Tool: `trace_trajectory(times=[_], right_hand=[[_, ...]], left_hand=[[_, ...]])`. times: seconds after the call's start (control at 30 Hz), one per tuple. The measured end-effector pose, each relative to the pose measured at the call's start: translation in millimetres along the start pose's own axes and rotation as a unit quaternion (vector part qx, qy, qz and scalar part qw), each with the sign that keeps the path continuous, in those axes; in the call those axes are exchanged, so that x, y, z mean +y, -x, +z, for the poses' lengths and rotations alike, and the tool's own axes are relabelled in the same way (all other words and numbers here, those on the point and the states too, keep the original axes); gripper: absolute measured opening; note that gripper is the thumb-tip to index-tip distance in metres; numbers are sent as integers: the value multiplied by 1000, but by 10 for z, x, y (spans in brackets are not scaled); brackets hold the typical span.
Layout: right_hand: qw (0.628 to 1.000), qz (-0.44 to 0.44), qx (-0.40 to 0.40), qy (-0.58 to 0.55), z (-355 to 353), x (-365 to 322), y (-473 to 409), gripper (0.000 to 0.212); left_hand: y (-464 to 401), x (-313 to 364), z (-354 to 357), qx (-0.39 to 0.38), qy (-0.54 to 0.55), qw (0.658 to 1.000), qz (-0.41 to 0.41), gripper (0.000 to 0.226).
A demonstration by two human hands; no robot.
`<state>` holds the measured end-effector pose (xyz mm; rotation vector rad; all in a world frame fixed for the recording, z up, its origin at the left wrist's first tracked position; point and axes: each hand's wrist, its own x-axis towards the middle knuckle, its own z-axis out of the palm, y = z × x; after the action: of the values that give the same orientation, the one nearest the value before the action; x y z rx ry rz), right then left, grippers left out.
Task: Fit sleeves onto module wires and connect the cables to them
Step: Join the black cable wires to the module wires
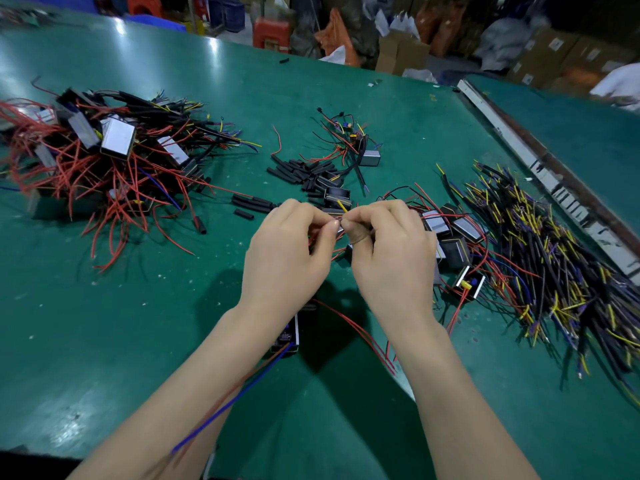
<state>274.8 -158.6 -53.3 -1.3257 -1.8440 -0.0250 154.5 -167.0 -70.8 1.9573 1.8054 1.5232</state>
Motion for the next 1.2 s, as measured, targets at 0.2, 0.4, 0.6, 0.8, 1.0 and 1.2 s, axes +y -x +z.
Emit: trace_trajectory(times=[0.2,0.4,0.6,0.8,1.0,1.2], right_hand=[[999,35,-11,15,10,-21,13,10],[997,55,-29,-53,6,7,-23,7],[986,69,-60,-139,-7,89,-69,7],[987,39,-54,-149,13,145,-88,5],[987,32,-28,-156,6,182,-110,6],[981,16,-66,-182,-23,219,-117,10]], left_hand=[[14,33,34,34,75,995,-48,7],[-6,20,13,25,137,990,-9,5],[-67,-39,-41,-1,122,991,60,6],[-64,-48,-54,-8,163,986,41,12],[-88,-122,-82,-64,130,989,30,13],[-139,-227,-178,-101,130,986,36,12]])
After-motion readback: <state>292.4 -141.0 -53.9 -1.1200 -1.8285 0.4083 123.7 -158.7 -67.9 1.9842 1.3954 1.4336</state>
